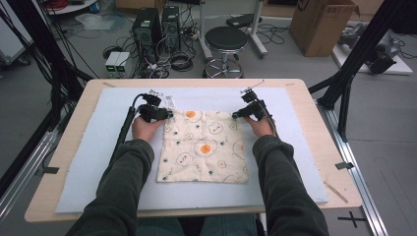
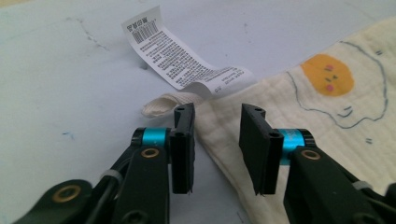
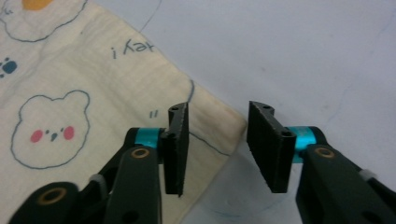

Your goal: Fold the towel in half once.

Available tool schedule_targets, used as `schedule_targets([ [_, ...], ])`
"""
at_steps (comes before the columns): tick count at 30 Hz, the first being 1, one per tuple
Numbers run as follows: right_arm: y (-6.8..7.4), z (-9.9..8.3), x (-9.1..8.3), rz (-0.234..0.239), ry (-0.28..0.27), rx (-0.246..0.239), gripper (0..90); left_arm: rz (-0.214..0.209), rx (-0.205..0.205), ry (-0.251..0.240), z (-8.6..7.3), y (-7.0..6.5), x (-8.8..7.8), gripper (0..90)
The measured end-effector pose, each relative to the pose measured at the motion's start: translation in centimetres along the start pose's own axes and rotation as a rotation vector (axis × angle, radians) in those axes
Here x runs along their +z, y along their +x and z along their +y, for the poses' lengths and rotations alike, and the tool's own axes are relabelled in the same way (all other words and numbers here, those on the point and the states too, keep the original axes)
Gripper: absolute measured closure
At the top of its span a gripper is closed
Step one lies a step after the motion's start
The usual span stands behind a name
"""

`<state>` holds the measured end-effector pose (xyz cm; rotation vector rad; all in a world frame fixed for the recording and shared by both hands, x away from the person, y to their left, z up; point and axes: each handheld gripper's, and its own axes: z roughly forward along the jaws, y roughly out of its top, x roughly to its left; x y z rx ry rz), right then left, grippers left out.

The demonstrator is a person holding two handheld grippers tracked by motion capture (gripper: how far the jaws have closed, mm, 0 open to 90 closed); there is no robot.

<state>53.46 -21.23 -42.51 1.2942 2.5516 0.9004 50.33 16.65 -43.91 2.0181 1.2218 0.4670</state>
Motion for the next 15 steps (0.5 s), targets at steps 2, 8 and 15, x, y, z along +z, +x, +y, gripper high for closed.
schedule_targets([
  [2,0.26,0.07,0.03,-0.027,0.006,-0.021,66.3,-0.019,-0.001,0.003,0.04,-0.09,0.01,77.1],
  [8,0.13,-0.07,-0.08,0.013,0.012,0.000,83.3,-0.027,-0.003,0.006,0.04,-0.27,-0.04,87.4],
  [15,-0.08,-0.29,-0.58,0.039,-0.011,0.016,84.6,-0.049,0.002,-0.011,0.25,-0.20,-0.66,87.8],
])
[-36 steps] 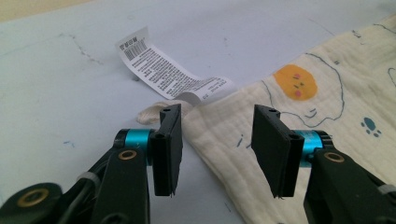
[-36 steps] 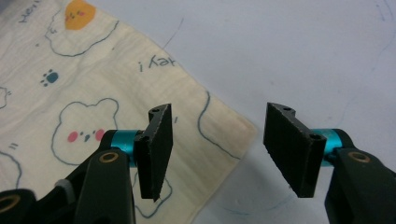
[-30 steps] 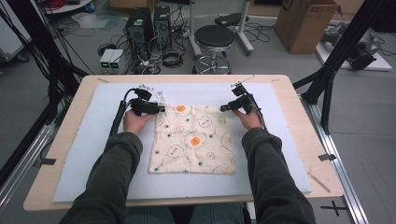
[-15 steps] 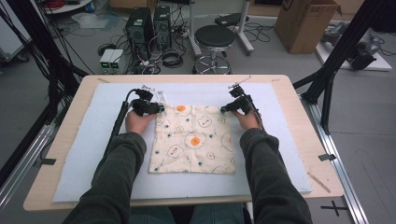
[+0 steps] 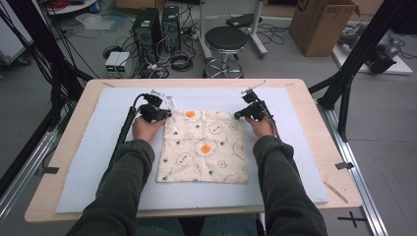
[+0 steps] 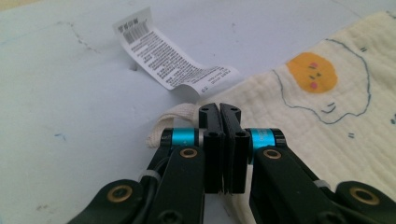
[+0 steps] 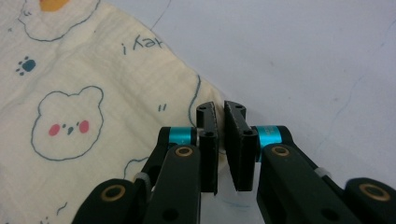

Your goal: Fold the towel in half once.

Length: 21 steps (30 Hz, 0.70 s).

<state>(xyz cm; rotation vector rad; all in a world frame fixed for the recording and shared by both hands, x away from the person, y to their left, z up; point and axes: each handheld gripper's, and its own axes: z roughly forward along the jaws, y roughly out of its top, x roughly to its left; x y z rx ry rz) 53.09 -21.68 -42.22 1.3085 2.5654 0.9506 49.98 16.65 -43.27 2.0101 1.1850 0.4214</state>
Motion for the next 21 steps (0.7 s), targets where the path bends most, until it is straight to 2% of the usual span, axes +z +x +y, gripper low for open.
schedule_targets([
  [2,0.0,0.1,-0.4,0.003,-0.021,-0.018,84.8,-0.007,0.002,-0.012,0.1,0.1,-0.3,87.8],
  [9,0.0,0.2,-1.5,0.034,-0.054,-0.027,85.0,-0.039,0.001,-0.044,0.4,0.3,-1.2,88.0],
  [11,0.1,0.3,-1.8,0.042,-0.064,-0.029,85.0,-0.050,0.011,-0.048,0.5,0.3,-1.4,88.0],
  [16,0.1,0.3,-2.6,0.096,-0.098,-0.027,85.0,-0.086,-0.009,-0.068,0.5,0.4,-2.2,88.1],
  [21,0.3,0.2,-3.3,0.140,-0.146,-0.026,85.0,-0.121,0.001,-0.082,0.6,0.2,-2.7,88.1],
])
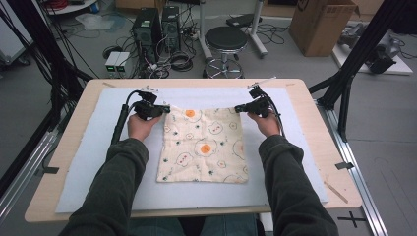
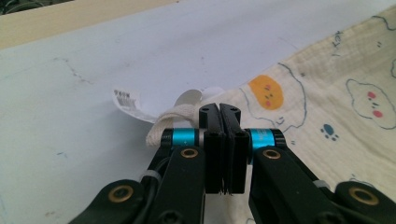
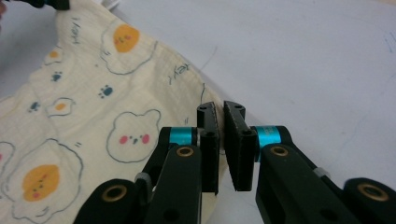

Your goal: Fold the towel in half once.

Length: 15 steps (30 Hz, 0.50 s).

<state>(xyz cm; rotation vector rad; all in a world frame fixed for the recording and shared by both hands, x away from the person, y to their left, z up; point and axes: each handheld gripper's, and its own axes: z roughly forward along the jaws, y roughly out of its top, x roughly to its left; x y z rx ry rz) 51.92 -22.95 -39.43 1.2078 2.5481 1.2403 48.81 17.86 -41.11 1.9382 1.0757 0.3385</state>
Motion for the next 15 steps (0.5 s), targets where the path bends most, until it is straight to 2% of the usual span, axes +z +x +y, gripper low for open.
schedule_targets([
  [6,0.4,-0.3,-0.6,0.037,-0.027,-0.006,85.0,-0.032,0.011,-0.027,-0.3,-0.3,-1.0,88.1],
  [8,0.5,-0.4,-0.8,0.050,-0.030,-0.001,85.0,-0.031,0.024,-0.023,-0.4,-0.3,-1.3,88.2],
  [12,0.8,-0.5,-1.2,0.060,-0.038,-0.019,85.0,-0.038,0.015,-0.037,-0.6,-0.2,-2.1,88.1],
  [15,1.0,-0.5,-1.7,0.072,-0.050,-0.025,85.0,-0.039,0.027,-0.038,-0.7,-0.3,-2.5,88.1],
])
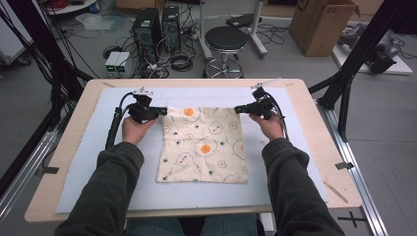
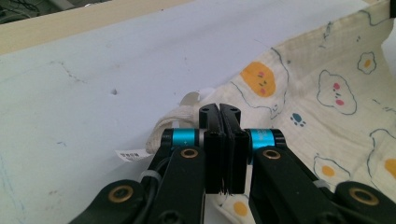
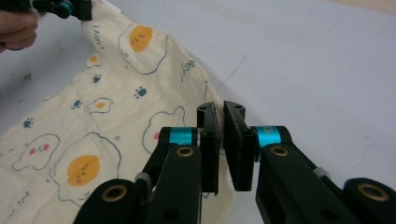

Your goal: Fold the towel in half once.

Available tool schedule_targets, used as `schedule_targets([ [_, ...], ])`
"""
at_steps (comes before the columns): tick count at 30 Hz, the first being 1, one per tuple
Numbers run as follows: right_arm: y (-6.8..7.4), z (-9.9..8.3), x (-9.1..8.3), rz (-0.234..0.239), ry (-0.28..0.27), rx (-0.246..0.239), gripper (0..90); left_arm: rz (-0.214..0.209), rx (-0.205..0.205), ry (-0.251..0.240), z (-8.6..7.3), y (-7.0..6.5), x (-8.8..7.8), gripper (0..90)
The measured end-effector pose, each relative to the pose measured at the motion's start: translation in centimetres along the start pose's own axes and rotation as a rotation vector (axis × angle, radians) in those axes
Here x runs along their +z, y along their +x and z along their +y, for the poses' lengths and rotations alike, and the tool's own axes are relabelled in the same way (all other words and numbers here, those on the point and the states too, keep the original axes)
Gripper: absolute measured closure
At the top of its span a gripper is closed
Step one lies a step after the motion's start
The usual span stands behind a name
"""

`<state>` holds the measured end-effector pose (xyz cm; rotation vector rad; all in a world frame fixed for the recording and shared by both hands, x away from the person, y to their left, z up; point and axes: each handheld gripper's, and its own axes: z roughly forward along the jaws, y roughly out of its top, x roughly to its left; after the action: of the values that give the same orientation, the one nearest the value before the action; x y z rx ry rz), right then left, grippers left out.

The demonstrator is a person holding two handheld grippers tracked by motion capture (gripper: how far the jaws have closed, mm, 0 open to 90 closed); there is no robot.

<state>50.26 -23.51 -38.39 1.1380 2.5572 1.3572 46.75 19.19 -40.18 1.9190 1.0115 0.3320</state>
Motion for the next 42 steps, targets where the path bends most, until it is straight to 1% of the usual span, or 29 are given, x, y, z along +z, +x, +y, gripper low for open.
schedule_targets([
  [2,0.2,0.0,-0.3,0.003,-0.007,-0.004,85.0,-0.009,-0.001,-0.008,-0.1,-0.1,-0.2,88.1],
  [5,0.4,0.0,-0.7,0.009,-0.011,-0.010,85.0,-0.020,0.012,-0.005,-0.4,-0.3,-0.4,88.1],
  [7,0.6,-0.1,-1.0,0.016,-0.017,-0.009,85.0,-0.028,0.006,-0.021,-0.6,-0.4,-0.6,88.1],
  [10,0.9,-0.2,-1.2,0.022,-0.012,-0.020,85.0,-0.038,0.015,-0.026,-0.7,-0.7,-0.8,88.1],
  [13,1.1,-0.5,-1.3,0.029,-0.009,-0.024,85.0,-0.039,0.029,-0.021,-0.9,-0.8,-1.1,88.1],
  [16,1.2,-0.8,-1.4,0.030,-0.015,-0.032,85.0,-0.038,0.021,-0.034,-1.3,-0.8,-1.3,88.1],
  [17,1.3,-0.9,-1.5,0.033,-0.005,-0.025,85.0,-0.037,0.022,-0.031,-1.4,-0.7,-1.4,88.1],
  [20,1.5,-1.1,-1.6,0.036,-0.011,-0.033,85.0,-0.047,0.026,-0.031,-1.8,-0.8,-1.8,88.1],
  [23,1.7,-1.2,-1.9,0.036,-0.014,-0.038,85.0,-0.057,0.032,-0.045,-1.9,-1.0,-2.1,88.1],
  [27,2.2,-1.5,-2.0,0.032,-0.004,-0.056,85.0,-0.055,0.042,-0.032,-2.1,-1.2,-2.3,88.1],
  [31,2.5,-1.7,-2.3,0.036,-0.005,-0.067,85.0,-0.063,0.037,-0.043,-2.6,-1.4,-2.6,88.1],
  [38,2.9,-2.4,-2.7,0.036,-0.002,-0.071,85.0,-0.071,0.046,-0.038,-3.2,-1.7,-3.2,88.1],
  [42,3.3,-2.6,-2.8,0.042,-0.006,-0.081,85.0,-0.080,0.063,-0.035,-3.2,-2.0,-3.5,88.1],
])
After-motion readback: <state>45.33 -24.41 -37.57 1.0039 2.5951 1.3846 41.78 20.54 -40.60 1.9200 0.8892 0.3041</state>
